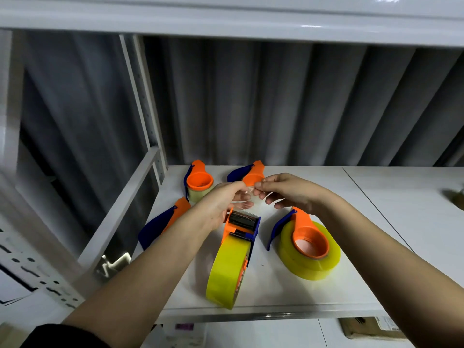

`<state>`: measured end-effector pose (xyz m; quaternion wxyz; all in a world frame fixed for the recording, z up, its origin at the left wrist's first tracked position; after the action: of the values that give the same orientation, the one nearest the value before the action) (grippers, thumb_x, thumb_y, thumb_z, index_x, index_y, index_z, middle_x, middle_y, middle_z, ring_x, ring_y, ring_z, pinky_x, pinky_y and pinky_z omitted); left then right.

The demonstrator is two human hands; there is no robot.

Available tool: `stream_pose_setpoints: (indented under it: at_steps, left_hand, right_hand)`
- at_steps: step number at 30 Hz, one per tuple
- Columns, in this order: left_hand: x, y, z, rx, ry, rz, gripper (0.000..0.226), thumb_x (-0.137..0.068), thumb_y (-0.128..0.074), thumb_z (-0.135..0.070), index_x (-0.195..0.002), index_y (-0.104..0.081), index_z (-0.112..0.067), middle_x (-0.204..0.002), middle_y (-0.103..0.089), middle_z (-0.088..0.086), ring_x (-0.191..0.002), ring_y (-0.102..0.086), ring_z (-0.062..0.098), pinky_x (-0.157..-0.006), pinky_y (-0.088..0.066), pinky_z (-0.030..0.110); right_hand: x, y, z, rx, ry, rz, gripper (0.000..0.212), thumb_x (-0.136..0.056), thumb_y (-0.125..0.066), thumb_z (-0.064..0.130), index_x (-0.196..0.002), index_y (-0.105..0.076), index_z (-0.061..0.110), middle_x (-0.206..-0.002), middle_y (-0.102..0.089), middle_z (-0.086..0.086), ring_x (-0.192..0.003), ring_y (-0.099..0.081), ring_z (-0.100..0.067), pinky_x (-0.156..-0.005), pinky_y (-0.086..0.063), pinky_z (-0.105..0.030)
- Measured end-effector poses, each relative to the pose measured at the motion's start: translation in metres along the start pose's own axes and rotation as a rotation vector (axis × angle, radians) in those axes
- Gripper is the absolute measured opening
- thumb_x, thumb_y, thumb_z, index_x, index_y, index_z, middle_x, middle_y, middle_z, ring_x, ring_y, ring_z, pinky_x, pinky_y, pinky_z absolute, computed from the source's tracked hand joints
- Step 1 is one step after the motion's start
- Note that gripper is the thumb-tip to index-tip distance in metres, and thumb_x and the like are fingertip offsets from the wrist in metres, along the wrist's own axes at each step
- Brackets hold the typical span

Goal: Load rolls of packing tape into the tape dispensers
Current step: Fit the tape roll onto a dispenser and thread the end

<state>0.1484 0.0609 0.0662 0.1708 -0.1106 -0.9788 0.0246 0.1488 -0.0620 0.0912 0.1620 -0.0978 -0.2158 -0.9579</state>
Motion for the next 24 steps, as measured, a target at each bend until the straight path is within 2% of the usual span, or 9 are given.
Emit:
stream_pose_setpoints:
  at_steps: [5, 9, 11, 13, 14, 16, 20, 22, 24]
  left_hand:
    - [0.005, -0.006, -0.001, 0.008, 0.064, 0.066, 0.015, -0.091, -0.054, -0.012, -0.080, -0.065, -0.011, -0.078, -0.064, 0.004, -0.072, -0.064, 0.017, -0.057, -0.049, 0.021]
    - [0.004, -0.002, 0.002, 0.068, 0.121, 0.034, 0.013, -0.088, -0.055, -0.012, -0.078, -0.063, -0.009, -0.082, -0.065, 0.008, -0.075, -0.065, 0.021, -0.065, -0.051, 0.027]
    - [0.004, -0.003, 0.005, 0.107, 0.170, 0.041, 0.009, -0.086, -0.054, -0.013, -0.081, -0.060, -0.008, -0.083, -0.064, 0.009, -0.074, -0.066, 0.022, -0.060, -0.053, 0.028]
    - [0.005, -0.004, 0.006, 0.129, 0.200, 0.057, 0.008, -0.086, -0.052, -0.013, -0.085, -0.058, -0.008, -0.083, -0.063, 0.009, -0.074, -0.065, 0.022, -0.051, -0.053, 0.025]
    - [0.006, -0.005, 0.006, 0.130, 0.211, 0.063, 0.008, -0.086, -0.051, -0.014, -0.086, -0.057, -0.008, -0.083, -0.063, 0.009, -0.075, -0.065, 0.022, -0.051, -0.052, 0.026]
    - [0.006, -0.008, 0.006, 0.116, 0.232, 0.080, 0.010, -0.086, -0.049, -0.016, -0.083, -0.055, -0.009, -0.084, -0.062, 0.009, -0.077, -0.064, 0.022, -0.055, -0.051, 0.029]
    - [0.008, -0.011, 0.007, 0.075, 0.283, 0.117, 0.016, -0.086, -0.045, -0.020, -0.074, -0.052, -0.011, -0.083, -0.061, 0.007, -0.079, -0.064, 0.022, -0.067, -0.049, 0.030]
    - [0.008, -0.011, 0.007, 0.058, 0.291, 0.122, 0.017, -0.085, -0.044, -0.021, -0.072, -0.050, -0.012, -0.086, -0.060, 0.007, -0.081, -0.064, 0.022, -0.071, -0.048, 0.030]
    - [0.009, -0.011, 0.005, 0.059, 0.279, 0.116, 0.020, -0.086, -0.043, -0.020, -0.069, -0.048, -0.012, -0.093, -0.058, 0.009, -0.082, -0.063, 0.022, -0.069, -0.049, 0.031]
  right_hand:
    - [0.000, -0.002, -0.001, 0.032, 0.016, -0.010, 0.024, -0.097, -0.053, 0.033, -0.088, -0.064, 0.014, -0.081, -0.064, 0.004, -0.068, -0.055, -0.007, -0.063, -0.043, -0.019]
    - [0.003, 0.002, 0.007, 0.175, 0.083, -0.111, 0.034, -0.099, -0.045, 0.036, -0.082, -0.066, 0.016, -0.081, -0.067, 0.003, -0.071, -0.056, -0.011, -0.062, -0.042, -0.021]
    - [0.008, 0.013, 0.013, 0.312, 0.179, -0.295, 0.034, -0.099, -0.043, 0.039, -0.085, -0.065, 0.016, -0.084, -0.067, 0.001, -0.077, -0.060, -0.015, -0.064, -0.046, -0.025]
    - [0.024, 0.021, 0.028, 0.615, 0.373, -0.569, 0.031, -0.098, -0.043, 0.042, -0.090, -0.063, 0.019, -0.090, -0.064, 0.003, -0.082, -0.058, -0.015, -0.067, -0.048, -0.030]
    - [0.035, 0.018, 0.037, 0.754, 0.492, -0.677, 0.029, -0.097, -0.043, 0.042, -0.091, -0.062, 0.021, -0.091, -0.062, 0.004, -0.082, -0.057, -0.014, -0.066, -0.046, -0.029]
    - [0.052, 0.008, 0.046, 0.895, 0.688, -0.777, 0.028, -0.095, -0.043, 0.039, -0.089, -0.063, 0.021, -0.087, -0.061, 0.004, -0.079, -0.055, -0.014, -0.061, -0.040, -0.024]
    - [0.065, -0.002, 0.052, 0.960, 0.866, -0.802, 0.022, -0.094, -0.047, 0.028, -0.090, -0.065, 0.015, -0.088, -0.062, -0.001, -0.077, -0.055, -0.021, -0.059, -0.045, -0.031]
    - [0.065, -0.002, 0.049, 0.980, 0.889, -0.783, 0.020, -0.089, -0.047, 0.021, -0.093, -0.065, 0.013, -0.090, -0.063, -0.002, -0.077, -0.055, -0.022, -0.062, -0.046, -0.032]
    - [0.061, -0.002, 0.042, 0.979, 0.855, -0.738, 0.024, -0.083, -0.048, 0.024, -0.098, -0.064, 0.013, -0.094, -0.063, -0.002, -0.081, -0.057, -0.023, -0.065, -0.048, -0.034]
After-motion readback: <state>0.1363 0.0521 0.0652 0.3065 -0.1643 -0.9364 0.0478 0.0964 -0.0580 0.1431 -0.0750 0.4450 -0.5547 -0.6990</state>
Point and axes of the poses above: each hand's wrist, its own x-axis away from the middle knuckle, its own y-axis out of the back of the hand, z = x × y, the point moved 9 cm from there along -x, towards the middle knuckle
